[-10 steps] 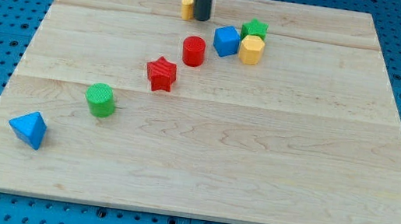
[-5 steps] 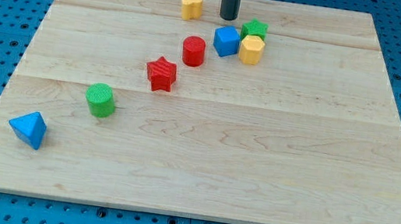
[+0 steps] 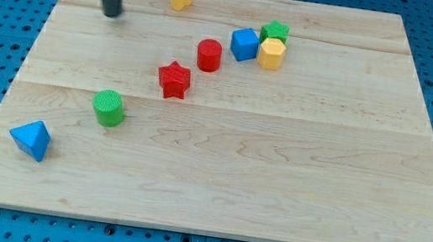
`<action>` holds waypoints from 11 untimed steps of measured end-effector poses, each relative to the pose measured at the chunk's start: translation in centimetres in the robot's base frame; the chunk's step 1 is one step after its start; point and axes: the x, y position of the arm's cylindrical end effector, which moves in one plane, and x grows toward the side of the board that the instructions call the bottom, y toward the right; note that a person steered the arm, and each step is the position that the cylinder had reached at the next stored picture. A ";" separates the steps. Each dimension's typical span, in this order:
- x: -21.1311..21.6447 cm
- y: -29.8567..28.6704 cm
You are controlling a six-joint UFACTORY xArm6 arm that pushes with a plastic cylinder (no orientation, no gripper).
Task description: Place the heart right to the green star
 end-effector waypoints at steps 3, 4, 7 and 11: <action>-3.8 7.2; -4.4 4.2; -6.0 14.5; 0.0 35.5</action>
